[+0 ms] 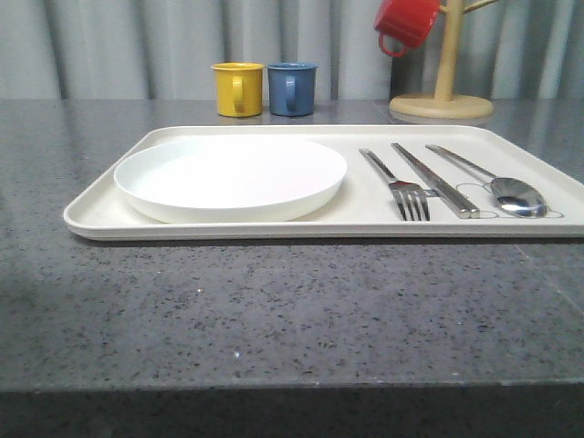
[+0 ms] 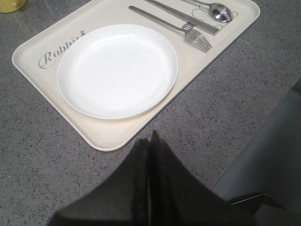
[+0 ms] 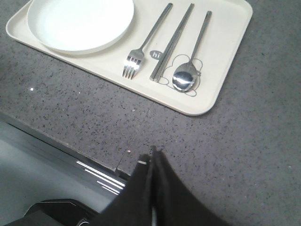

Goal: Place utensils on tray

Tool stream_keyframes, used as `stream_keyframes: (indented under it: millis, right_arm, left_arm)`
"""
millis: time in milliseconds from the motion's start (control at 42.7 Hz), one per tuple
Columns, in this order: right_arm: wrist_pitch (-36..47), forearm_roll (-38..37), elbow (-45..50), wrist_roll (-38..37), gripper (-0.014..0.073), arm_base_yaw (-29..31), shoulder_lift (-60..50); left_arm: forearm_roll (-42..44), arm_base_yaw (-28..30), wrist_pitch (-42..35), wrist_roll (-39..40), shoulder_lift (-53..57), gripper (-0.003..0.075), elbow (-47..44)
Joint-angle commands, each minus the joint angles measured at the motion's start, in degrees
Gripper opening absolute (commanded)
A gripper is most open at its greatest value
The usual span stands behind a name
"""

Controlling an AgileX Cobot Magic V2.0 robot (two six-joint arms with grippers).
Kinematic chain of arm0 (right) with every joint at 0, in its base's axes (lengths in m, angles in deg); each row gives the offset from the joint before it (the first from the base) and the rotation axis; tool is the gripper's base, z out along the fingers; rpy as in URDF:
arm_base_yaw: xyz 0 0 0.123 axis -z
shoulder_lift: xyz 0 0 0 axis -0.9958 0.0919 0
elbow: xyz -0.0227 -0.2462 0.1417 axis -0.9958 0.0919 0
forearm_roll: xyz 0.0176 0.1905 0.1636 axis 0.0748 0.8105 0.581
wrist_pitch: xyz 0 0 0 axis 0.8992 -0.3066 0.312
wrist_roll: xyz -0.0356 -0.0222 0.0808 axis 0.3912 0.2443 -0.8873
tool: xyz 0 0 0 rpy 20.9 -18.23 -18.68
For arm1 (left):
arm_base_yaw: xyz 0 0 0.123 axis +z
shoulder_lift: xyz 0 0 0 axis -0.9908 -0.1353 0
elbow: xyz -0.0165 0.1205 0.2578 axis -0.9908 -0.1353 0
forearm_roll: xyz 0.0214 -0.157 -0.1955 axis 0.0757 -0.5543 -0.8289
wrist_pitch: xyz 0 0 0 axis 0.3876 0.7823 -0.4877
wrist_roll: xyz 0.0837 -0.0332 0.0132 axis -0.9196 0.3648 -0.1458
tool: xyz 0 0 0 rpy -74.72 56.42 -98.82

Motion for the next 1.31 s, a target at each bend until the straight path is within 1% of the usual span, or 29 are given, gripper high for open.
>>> stream_keyframes:
  millis: [0,492,538,609,655,702,749,843,890,1030,1124,1287]
  right_arm:
    - [4.17,0.15,-1.25,-0.01,-0.0113,0.11,0.34]
    - [4.11,0.15,-1.25,-0.01,-0.0113,0.11,0.34]
    - [4.05,0.15,-1.25,-0.01,-0.0113,0.11,0.34]
    - [3.93,0.15,-1.25,-0.01,-0.0113,0.11,0.34]
    - [3.93,0.15,-1.25,-0.01,-0.0113,0.11,0.34]
    - [3.93,0.15,-1.25,-0.01,-0.0113,0.11,0.34]
    - [3.93,0.15,-1.25,-0.01,-0.0113,0.11,0.34]
    - [3.93,0.15,-1.25,-0.01,-0.0113,0.11,0.34]
    - [3.93,0.15,-1.25,-0.01,-0.0113,0.11,0.34]
    - [3.93,0.15,-1.25,-0.01,-0.0113,0.11,0.34]
    - [3.93,0.15,-1.25,-0.01,-0.0113,0.11,0.34]
    - [3.93,0.15,-1.25,-0.01,-0.0113,0.11,0.34]
  left_arm:
    - [-0.64,-0.47,-4.42,0.81,0.14,-0.0020,1.51]
    - [-0.64,-0.47,-4.56,0.81,0.25,-0.0020,1.39]
    - [0.45,-0.31,-4.56,0.81,1.18,-0.0020,1.28]
    - [5.97,2.31,-4.65,0.81,2.73,-0.0020,0.65]
    - [6.68,4.61,-5.66,0.81,4.38,-0.0020,-0.81]
    - [7.37,7.64,-8.62,0.81,6.12,-0.0020,-2.62]
    - [7.36,10.84,-13.50,0.81,8.46,-0.0020,-5.56]
    - [7.25,16.12,-23.42,0.81,13.72,-0.0020,-13.11]
    - [6.60,19.16,-27.12,0.81,16.67,-0.0020,-17.30]
    - [0.93,26.07,-33.73,0.81,25.24,-0.0020,-29.53]
    - [-0.55,30.09,-38.29,0.81,29.98,-0.0020,-36.81]
    - [-4.18,34.78,-46.46,0.81,35.98,-0.0020,-46.71]
